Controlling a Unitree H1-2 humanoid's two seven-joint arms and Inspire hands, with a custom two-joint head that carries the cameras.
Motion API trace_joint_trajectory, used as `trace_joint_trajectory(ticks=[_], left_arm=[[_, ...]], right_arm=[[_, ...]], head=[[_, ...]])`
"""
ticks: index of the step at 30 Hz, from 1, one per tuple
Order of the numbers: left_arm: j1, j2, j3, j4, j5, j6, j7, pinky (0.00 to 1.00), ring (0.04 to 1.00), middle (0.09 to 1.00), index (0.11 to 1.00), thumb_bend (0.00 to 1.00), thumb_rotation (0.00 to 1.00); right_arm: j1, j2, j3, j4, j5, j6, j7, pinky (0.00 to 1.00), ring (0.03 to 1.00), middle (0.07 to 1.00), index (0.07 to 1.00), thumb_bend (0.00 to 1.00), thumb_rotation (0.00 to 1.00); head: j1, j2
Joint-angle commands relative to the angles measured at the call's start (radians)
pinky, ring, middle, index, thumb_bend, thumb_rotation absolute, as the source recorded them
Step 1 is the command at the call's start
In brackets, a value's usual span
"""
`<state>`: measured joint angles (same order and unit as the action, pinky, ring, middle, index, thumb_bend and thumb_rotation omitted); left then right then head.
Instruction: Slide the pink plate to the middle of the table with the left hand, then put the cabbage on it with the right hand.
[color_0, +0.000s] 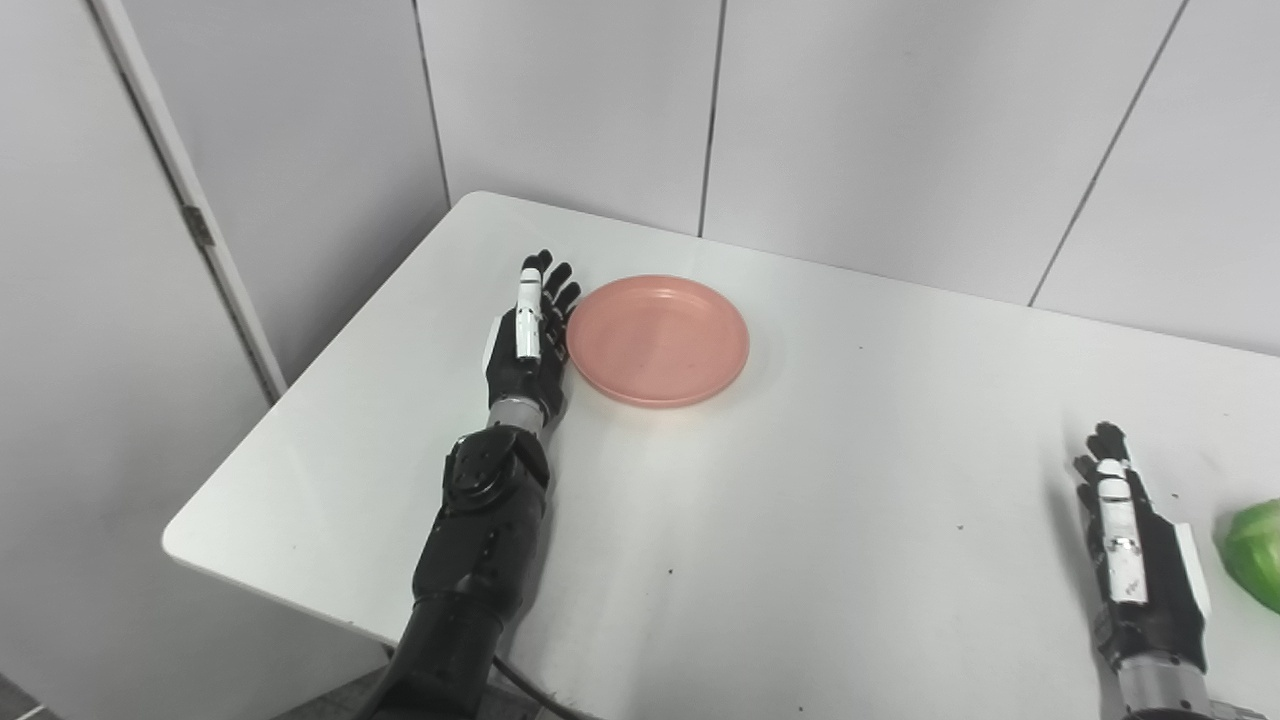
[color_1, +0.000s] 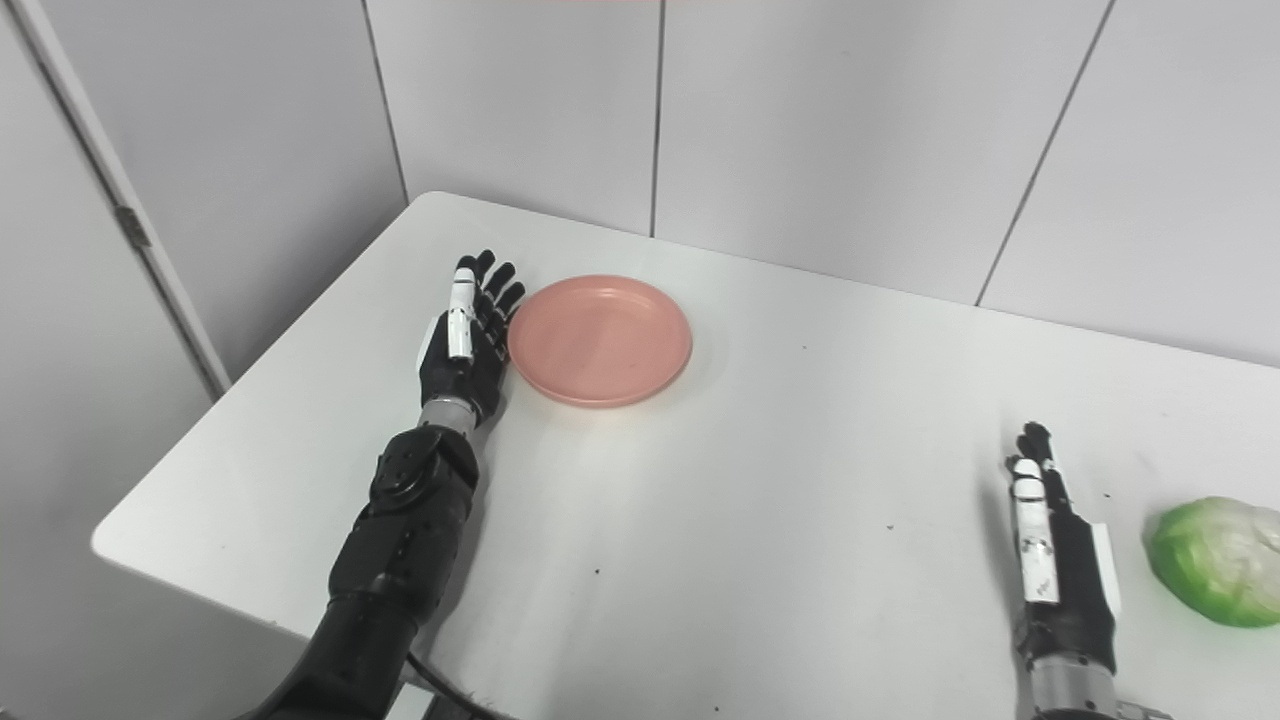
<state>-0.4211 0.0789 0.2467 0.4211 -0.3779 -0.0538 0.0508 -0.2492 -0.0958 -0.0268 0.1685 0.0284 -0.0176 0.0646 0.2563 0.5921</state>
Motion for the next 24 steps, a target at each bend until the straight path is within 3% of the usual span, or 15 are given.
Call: trace_joint_trajectory(ticks=[1, 15, 24], left_arm=[[-0.022, -0.009, -0.023, -0.041, 0.022, 0.008, -0.021, 0.95, 0.947, 0.949, 0.946, 0.41, 1.0], [0.019, -0.084, -0.17, -0.12, 0.094, 0.098, -0.076, 0.95, 0.933, 0.937, 0.932, 0.42, 1.0], [0.036, -0.112, -0.228, -0.16, 0.129, 0.127, -0.109, 0.94, 0.933, 0.934, 0.93, 0.43, 1.0]], right_arm=[[0.012, 0.019, 0.008, -0.005, -0.005, 0.004, -0.009, 0.99, 0.954, 0.961, 0.954, 0.12, 1.0], [0.02, 0.042, 0.027, -0.02, -0.047, 0.029, -0.042, 0.96, 0.938, 0.95, 0.949, 0.16, 1.0], [0.016, 0.055, 0.045, -0.007, -0.071, 0.01, -0.059, 0.93, 0.935, 0.95, 0.948, 0.17, 1.0]], head=[[-0.007, 0.001], [-0.121, 0.029], [-0.185, 0.044]])
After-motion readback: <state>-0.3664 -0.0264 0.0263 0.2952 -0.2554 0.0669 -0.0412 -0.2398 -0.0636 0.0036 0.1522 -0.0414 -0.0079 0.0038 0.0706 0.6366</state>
